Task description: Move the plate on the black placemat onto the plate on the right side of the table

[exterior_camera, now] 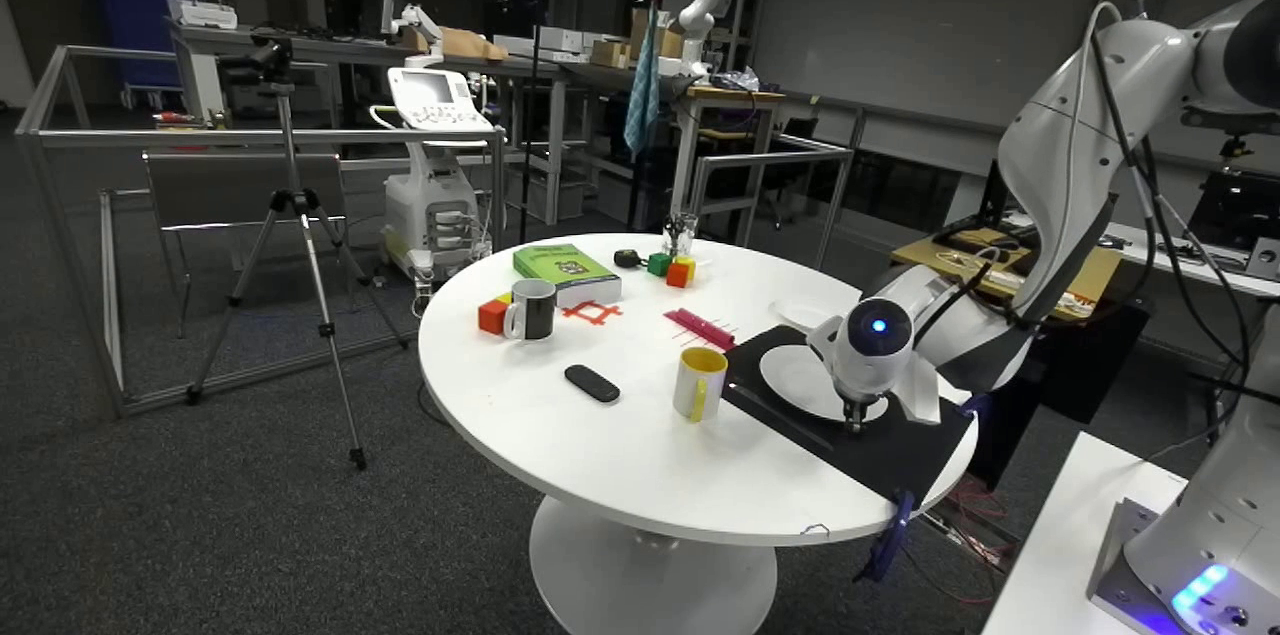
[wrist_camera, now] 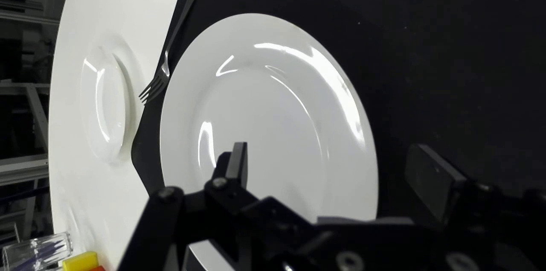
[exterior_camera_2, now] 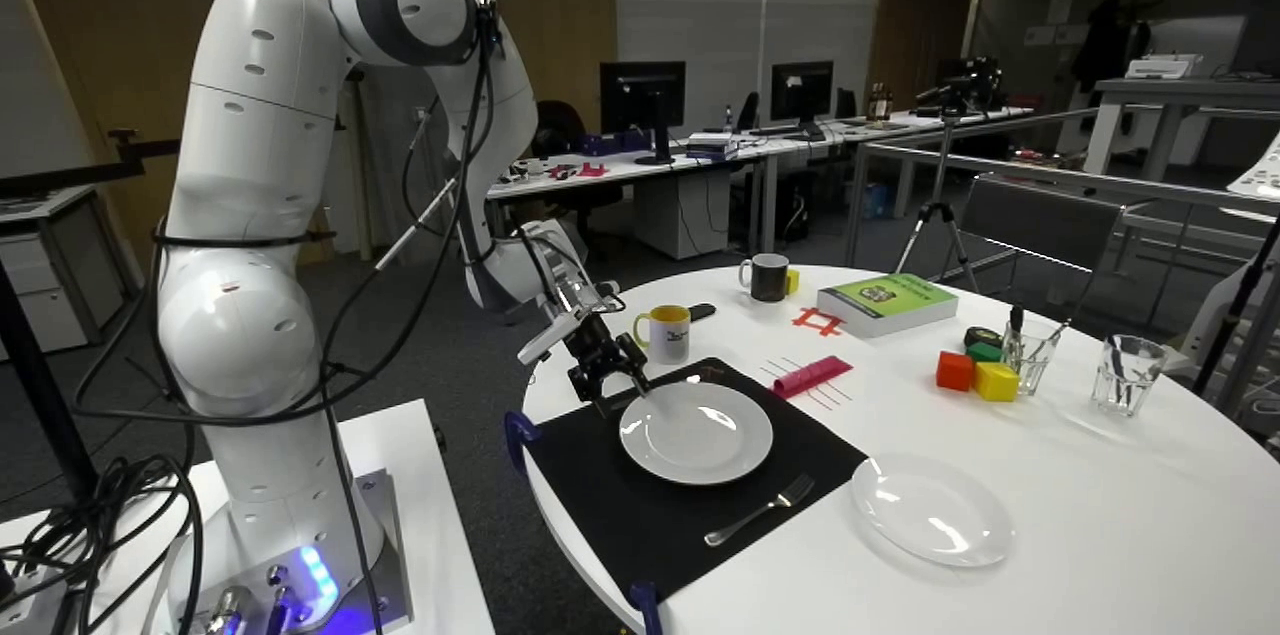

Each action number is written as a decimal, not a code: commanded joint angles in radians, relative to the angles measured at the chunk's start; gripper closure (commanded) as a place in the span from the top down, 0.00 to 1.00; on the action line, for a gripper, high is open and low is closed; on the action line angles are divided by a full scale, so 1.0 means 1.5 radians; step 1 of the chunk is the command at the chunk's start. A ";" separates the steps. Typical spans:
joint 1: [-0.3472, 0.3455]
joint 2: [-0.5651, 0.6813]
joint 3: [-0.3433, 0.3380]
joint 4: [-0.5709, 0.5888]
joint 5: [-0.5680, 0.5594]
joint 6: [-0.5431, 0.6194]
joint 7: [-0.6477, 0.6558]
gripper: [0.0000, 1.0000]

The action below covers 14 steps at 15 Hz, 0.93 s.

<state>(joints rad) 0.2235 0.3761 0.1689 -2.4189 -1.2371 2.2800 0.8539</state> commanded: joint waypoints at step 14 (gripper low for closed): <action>-0.006 0.049 -0.009 0.024 -0.151 -0.013 0.013 1.00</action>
<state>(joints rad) 0.2194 0.4321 0.1570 -2.3997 -1.4186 2.2800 0.8542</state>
